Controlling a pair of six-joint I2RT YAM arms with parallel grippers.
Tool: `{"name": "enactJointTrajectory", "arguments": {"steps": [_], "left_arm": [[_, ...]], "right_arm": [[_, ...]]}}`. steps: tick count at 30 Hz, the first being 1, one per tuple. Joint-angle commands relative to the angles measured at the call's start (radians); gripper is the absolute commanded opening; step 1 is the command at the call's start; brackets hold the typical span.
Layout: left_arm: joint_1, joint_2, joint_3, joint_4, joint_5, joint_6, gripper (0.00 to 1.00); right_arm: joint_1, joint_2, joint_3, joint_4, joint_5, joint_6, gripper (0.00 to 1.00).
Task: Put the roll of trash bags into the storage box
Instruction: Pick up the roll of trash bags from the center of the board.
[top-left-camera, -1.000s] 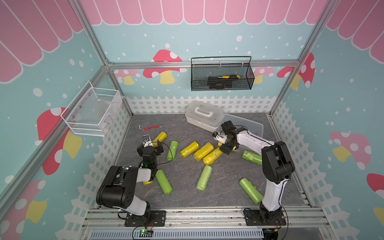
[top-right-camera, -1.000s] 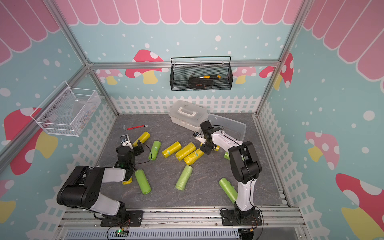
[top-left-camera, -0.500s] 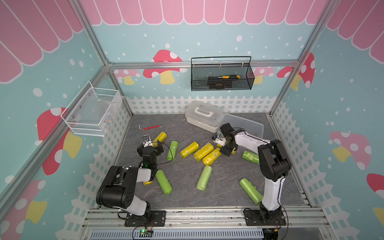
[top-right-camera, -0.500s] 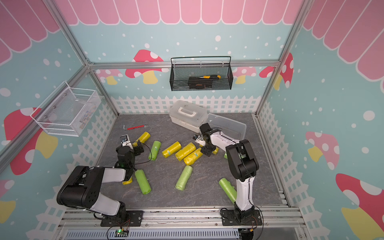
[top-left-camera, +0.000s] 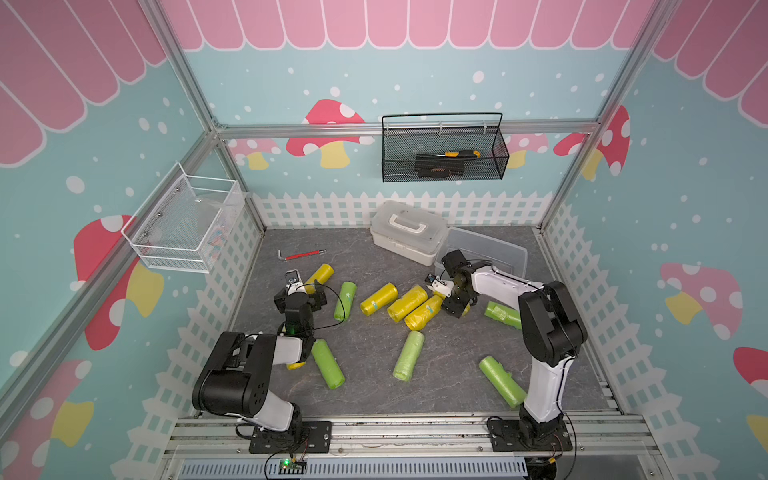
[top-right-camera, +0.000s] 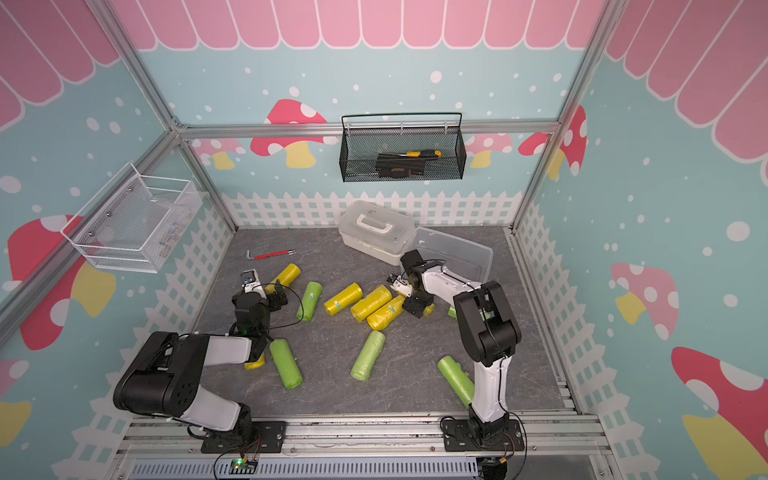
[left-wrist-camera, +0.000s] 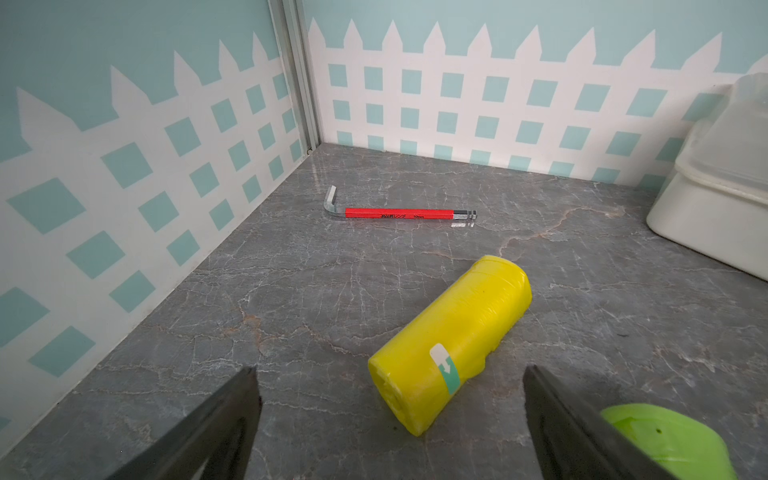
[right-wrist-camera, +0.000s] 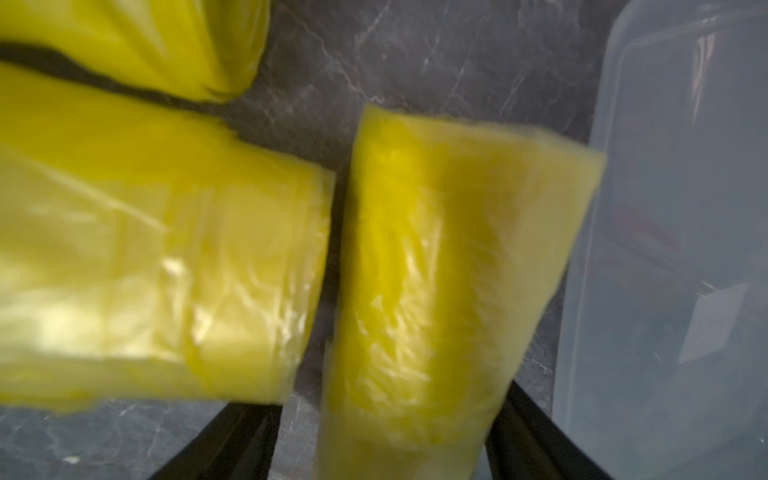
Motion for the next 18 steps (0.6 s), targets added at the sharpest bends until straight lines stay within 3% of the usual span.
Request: {"name": "enactJointTrajectory", "arguments": {"steps": [1, 7, 18], "left_arm": [[-0.005, 0.003, 0.006, 0.019, -0.011, 0.015, 0.99], [-0.005, 0.003, 0.006, 0.019, -0.012, 0.016, 0.99], [-0.004, 0.003, 0.006, 0.019, -0.011, 0.016, 0.99]], "right_arm": [[0.008, 0.028, 0.035, -0.021, -0.015, 0.027, 0.74], [0.008, 0.048, 0.044, -0.016, -0.019, 0.024, 0.69], [0.005, 0.003, -0.004, -0.008, -0.009, 0.031, 0.5]]}}
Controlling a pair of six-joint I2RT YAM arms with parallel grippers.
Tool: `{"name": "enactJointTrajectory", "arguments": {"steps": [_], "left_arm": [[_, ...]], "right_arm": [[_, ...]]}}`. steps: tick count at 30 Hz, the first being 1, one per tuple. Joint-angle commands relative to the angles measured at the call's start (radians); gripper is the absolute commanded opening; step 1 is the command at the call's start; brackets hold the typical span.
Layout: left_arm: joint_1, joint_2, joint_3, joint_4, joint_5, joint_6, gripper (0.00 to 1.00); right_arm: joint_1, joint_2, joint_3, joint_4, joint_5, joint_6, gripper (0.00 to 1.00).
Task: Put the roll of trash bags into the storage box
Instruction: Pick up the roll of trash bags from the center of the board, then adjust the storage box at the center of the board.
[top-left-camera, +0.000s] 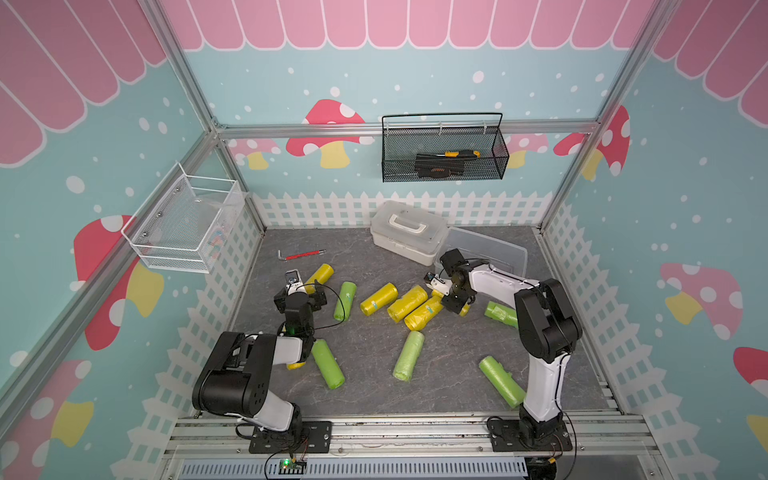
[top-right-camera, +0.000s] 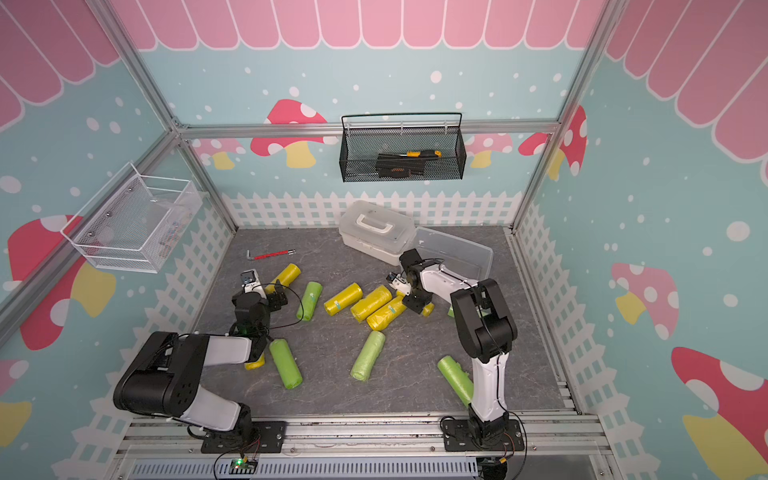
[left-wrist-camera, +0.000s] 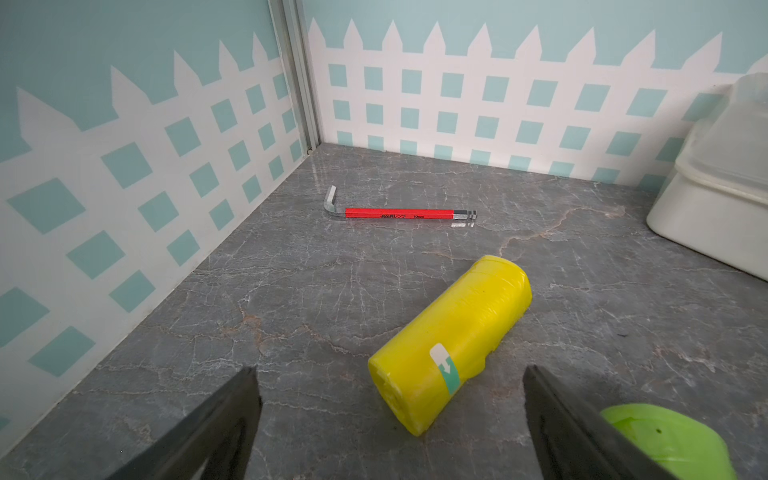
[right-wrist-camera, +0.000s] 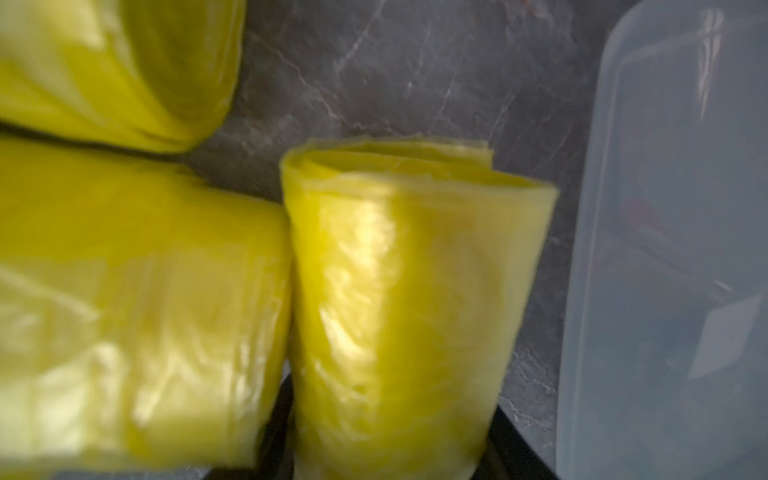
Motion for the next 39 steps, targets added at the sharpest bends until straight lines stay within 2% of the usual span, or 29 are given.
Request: {"name": "enactJointTrajectory", "arguments": {"steps": [1, 6, 14, 23, 33, 39], "left_arm": [[-0.004, 0.003, 0.006, 0.018, -0.011, 0.015, 0.99], [-0.005, 0.003, 0.006, 0.019, -0.011, 0.015, 0.99], [-0.005, 0.003, 0.006, 0.02, -0.012, 0.016, 0.99], [-0.004, 0.003, 0.006, 0.018, -0.011, 0.015, 0.99], [-0.003, 0.003, 0.006, 0.019, -0.012, 0.015, 0.99], [-0.004, 0.003, 0.006, 0.018, -0.011, 0.015, 0.99]], "right_arm": [[0.005, -0.043, -0.032, -0.013, -0.004, 0.009, 0.49], [0.001, -0.101, -0.041, -0.017, -0.004, 0.029, 0.43], [-0.006, -0.173, -0.026, -0.061, -0.03, 0.068, 0.41], [-0.041, -0.304, 0.069, -0.092, -0.148, 0.131, 0.41], [-0.206, -0.12, 0.377, -0.1, -0.245, 0.347, 0.38], [-0.283, 0.048, 0.47, -0.093, -0.324, 0.532, 0.38]]}}
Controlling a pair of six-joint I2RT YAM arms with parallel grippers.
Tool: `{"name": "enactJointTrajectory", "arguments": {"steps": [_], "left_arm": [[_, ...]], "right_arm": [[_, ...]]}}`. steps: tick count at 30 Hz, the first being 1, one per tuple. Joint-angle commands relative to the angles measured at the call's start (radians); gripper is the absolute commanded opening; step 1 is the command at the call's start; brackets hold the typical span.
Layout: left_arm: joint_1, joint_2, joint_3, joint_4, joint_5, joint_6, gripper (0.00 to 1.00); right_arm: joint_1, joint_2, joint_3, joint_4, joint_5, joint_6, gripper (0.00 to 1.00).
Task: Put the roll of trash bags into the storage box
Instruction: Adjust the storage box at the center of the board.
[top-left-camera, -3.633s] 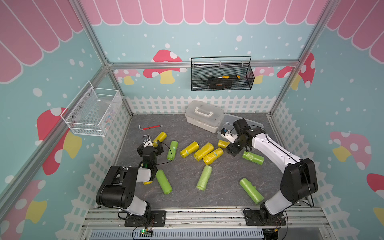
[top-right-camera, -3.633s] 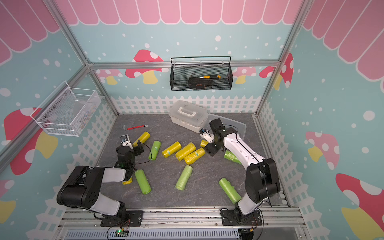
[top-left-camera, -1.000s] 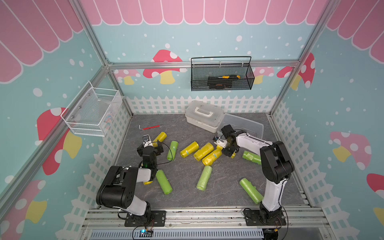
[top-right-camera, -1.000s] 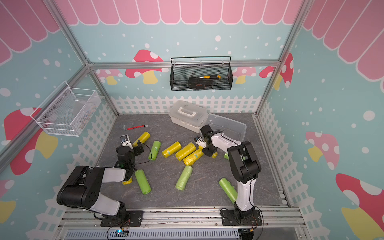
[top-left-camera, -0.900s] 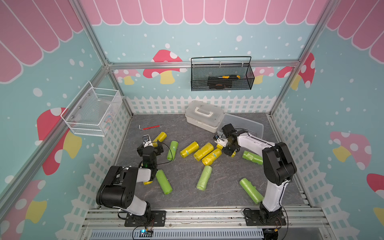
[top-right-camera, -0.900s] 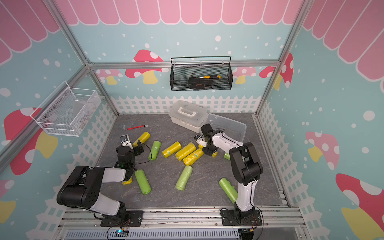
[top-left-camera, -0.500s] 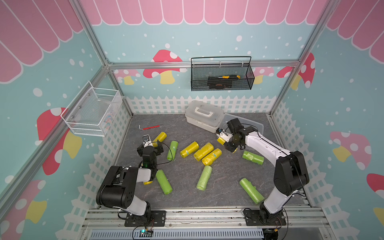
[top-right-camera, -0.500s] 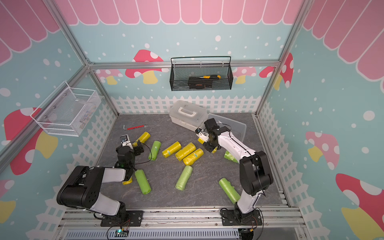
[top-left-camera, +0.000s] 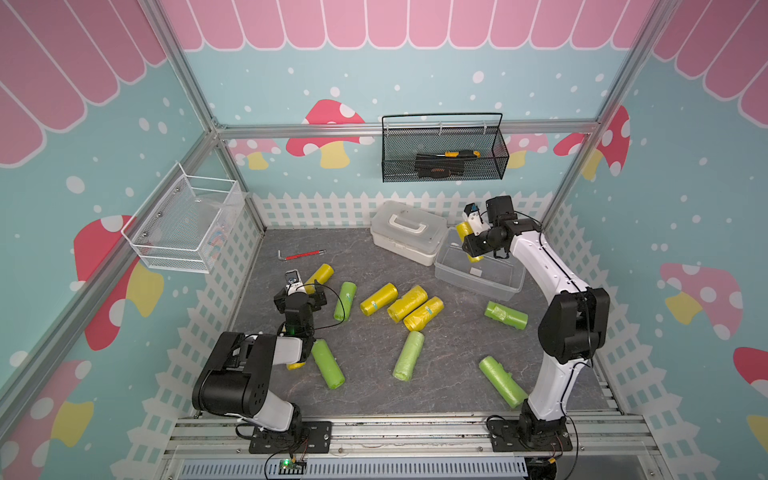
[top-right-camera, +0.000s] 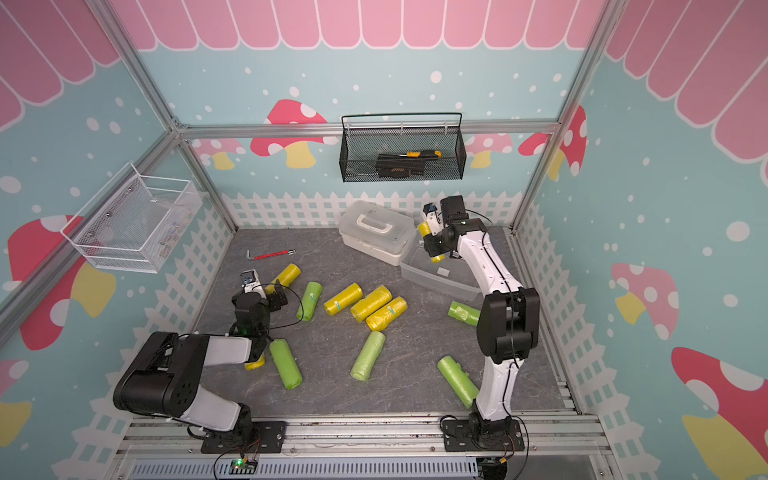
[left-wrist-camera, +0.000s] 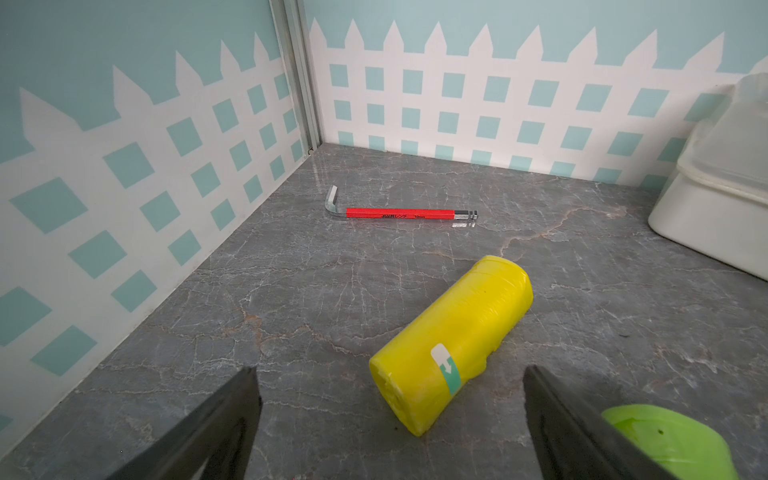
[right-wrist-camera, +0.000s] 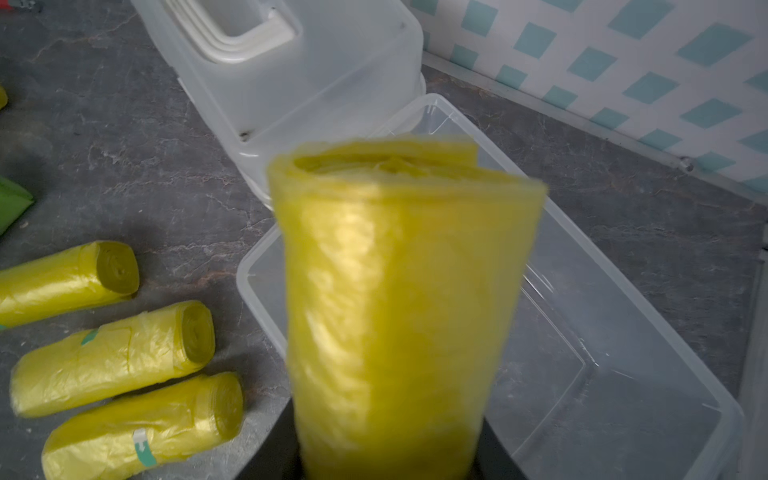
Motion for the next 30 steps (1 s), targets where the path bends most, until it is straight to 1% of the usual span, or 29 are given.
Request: {"name": "enactJointTrajectory", "arguments": {"steps": [1, 8, 11, 13, 21, 30], "left_arm": [[-0.005, 0.003, 0.006, 0.018, -0.009, 0.015, 0.99], [-0.005, 0.003, 0.006, 0.019, -0.009, 0.015, 0.99], [-0.004, 0.003, 0.006, 0.019, -0.009, 0.015, 0.99], [-0.004, 0.003, 0.006, 0.02, -0.009, 0.015, 0.99], [-0.004, 0.002, 0.008, 0.019, -0.009, 0.015, 0.99], [-0.004, 0.003, 0.006, 0.019, -0.008, 0.015, 0.99]], "right_arm": [[-0.031, 0.087, 0.029, 0.008, -0.089, 0.166, 0.38], [-0.052, 0.202, 0.059, 0.107, -0.153, 0.351, 0.37], [-0.052, 0.247, 0.091, 0.109, -0.199, 0.405, 0.37], [-0.05, 0.254, 0.085, 0.111, -0.224, 0.418, 0.37], [-0.046, 0.203, -0.036, 0.093, -0.295, 0.344, 0.37], [-0.046, 0.16, -0.115, 0.046, -0.359, 0.259, 0.36]]}}
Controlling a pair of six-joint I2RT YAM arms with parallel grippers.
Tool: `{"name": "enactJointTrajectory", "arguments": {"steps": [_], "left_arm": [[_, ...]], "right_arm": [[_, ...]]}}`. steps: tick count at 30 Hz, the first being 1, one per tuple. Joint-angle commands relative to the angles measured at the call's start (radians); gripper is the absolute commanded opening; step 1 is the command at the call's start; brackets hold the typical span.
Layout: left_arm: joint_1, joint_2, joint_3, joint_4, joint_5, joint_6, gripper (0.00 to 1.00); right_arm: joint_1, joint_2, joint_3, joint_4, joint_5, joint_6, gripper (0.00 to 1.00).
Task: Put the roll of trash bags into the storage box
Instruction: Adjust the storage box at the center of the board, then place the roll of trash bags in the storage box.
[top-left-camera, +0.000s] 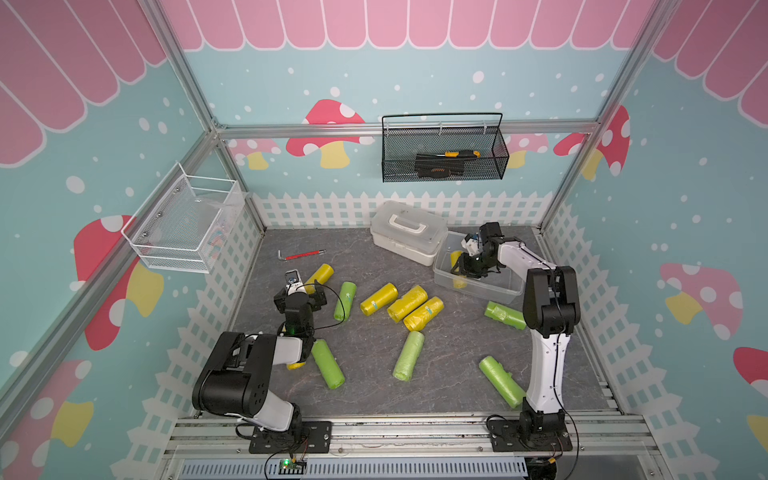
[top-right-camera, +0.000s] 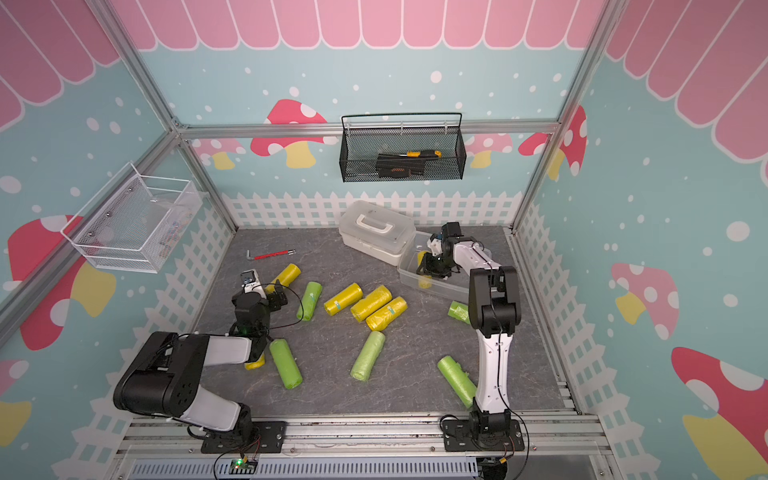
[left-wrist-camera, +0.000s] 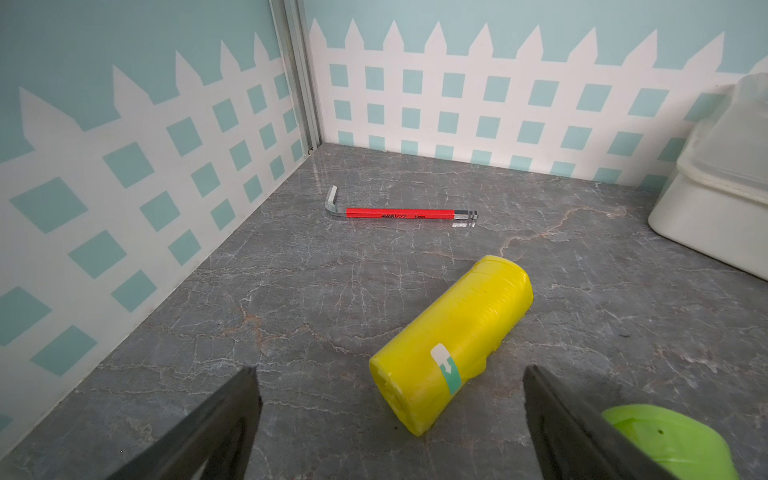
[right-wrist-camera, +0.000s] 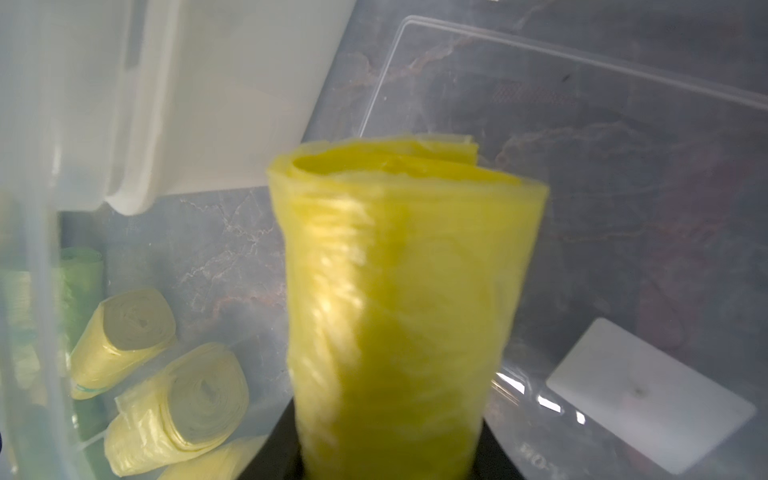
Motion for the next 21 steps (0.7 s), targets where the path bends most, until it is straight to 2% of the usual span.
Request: {"name": "enactJointTrajectory", "arguments": {"steps": [1, 7, 11, 13, 15, 17, 21], "left_arm": [[-0.004, 0.002, 0.006, 0.019, -0.009, 0.015, 0.99], [-0.006, -0.012, 0.004, 0.018, -0.005, 0.025, 0.99], [-0.04, -0.149, 0.09, -0.252, -0.015, 0.061, 0.97], [-0.049, -0.212, 0.146, -0.386, -0.028, 0.038, 0.96], [-0.05, -0.259, 0.184, -0.467, 0.026, 0.005, 0.97], [-0.063, -0.281, 0.223, -0.537, 0.13, -0.028, 0.96], [-0.133, -0.254, 0.319, -0.633, 0.301, -0.09, 0.94]], "right_arm": [[0.005, -0.081, -0.024, -0.043, -0.056, -0.064, 0.36], [0.005, -0.119, -0.052, -0.121, -0.062, -0.142, 0.36], [0.004, -0.123, -0.051, -0.12, -0.067, -0.132, 0.36], [0.005, -0.106, -0.034, -0.112, -0.068, -0.108, 0.36], [0.005, -0.086, -0.013, -0.103, -0.067, -0.083, 0.36], [0.005, -0.07, 0.0, -0.082, -0.057, -0.048, 0.36], [0.005, -0.025, 0.046, -0.046, -0.049, 0.026, 0.36]]}}
